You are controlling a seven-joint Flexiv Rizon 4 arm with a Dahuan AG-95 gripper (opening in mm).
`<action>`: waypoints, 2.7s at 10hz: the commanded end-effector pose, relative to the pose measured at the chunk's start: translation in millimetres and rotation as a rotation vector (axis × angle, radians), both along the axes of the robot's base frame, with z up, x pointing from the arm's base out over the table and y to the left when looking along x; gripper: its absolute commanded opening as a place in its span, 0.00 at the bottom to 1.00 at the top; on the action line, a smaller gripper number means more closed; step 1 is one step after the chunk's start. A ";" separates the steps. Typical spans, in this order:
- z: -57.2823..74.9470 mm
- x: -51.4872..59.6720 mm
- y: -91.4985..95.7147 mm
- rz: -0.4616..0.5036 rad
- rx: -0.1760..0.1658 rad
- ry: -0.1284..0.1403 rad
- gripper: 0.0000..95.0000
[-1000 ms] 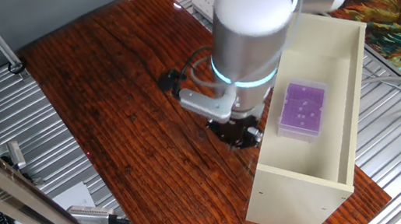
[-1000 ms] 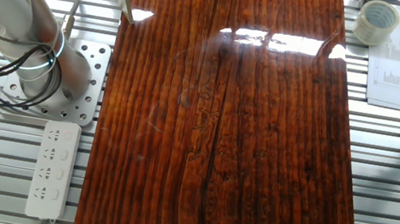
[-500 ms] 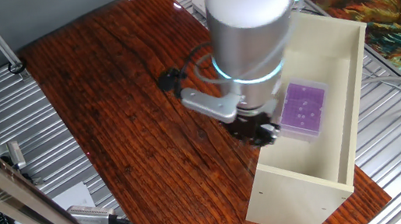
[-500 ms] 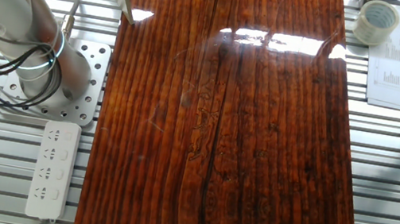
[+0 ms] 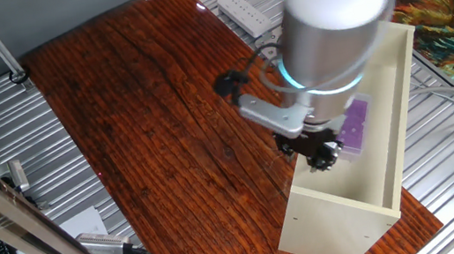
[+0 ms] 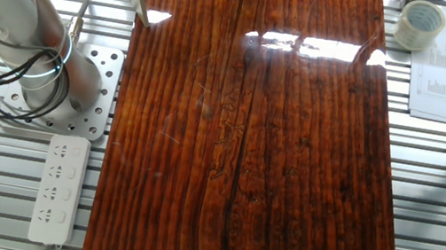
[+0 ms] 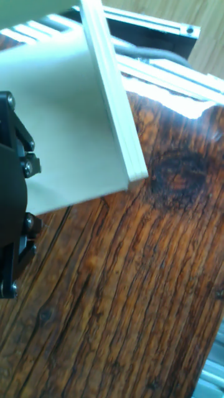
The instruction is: Take the object down from the shelf
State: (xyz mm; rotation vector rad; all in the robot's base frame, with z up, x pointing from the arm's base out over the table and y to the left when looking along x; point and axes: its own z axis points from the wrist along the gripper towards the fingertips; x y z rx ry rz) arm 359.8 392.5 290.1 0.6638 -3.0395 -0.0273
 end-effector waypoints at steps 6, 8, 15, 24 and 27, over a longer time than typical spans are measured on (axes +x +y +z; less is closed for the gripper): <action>5.6 -11.8 15.2 0.075 0.000 -0.003 1.00; 3.8 -19.1 16.4 0.077 0.003 -0.005 1.00; 8.9 -34.2 21.1 0.094 0.013 -0.003 1.00; 5.6 -55.1 19.0 0.130 0.015 -0.001 1.00; 4.0 -58.3 17.9 0.135 0.014 -0.002 1.00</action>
